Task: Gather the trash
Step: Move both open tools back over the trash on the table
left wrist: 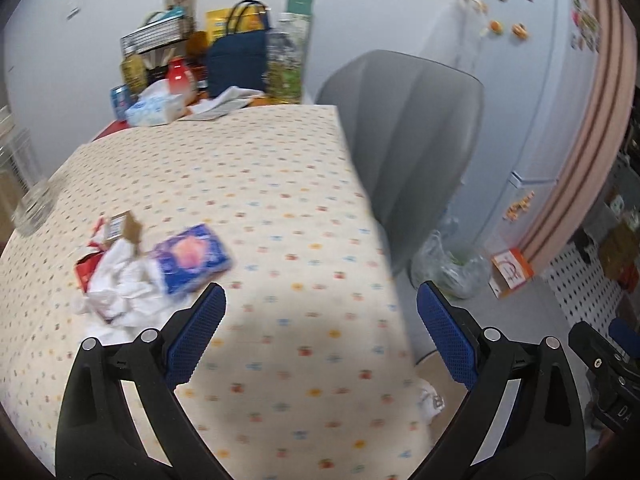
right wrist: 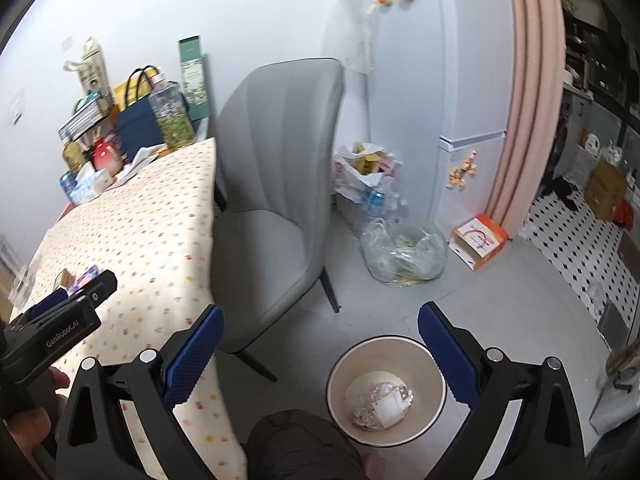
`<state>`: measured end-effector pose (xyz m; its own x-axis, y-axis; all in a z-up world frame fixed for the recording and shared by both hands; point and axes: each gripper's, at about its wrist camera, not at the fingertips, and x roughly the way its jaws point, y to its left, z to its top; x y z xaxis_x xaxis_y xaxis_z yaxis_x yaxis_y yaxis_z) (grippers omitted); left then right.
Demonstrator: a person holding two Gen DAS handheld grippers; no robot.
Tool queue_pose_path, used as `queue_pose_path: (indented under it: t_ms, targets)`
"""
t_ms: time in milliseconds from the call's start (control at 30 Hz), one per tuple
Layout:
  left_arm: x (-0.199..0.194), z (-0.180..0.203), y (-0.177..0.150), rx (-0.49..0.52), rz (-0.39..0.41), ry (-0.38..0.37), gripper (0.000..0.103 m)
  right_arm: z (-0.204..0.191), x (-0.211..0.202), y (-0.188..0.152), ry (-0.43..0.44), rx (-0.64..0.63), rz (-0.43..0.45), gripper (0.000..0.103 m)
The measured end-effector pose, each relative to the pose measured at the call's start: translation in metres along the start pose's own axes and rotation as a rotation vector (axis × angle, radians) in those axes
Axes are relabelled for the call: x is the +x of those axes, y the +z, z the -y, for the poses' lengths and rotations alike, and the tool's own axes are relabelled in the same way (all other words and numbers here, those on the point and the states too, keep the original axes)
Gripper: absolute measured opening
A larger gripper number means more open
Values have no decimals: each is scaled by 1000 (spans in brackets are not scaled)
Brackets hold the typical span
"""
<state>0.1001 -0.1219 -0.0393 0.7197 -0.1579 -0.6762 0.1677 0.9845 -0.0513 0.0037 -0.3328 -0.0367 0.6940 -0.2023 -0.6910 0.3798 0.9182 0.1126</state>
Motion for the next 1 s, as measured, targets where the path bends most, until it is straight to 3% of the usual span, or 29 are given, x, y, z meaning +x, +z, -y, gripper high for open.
queue_pose_path:
  t_ms: [533, 1000]
  targets:
    - [-18, -131, -8, -199, 44, 118, 95, -97, -3, -2, 102, -150, -3, 95]
    - [-9, -190, -25, -273, -15, 159, 68, -164, 3, -13, 180, -247, -24, 95]
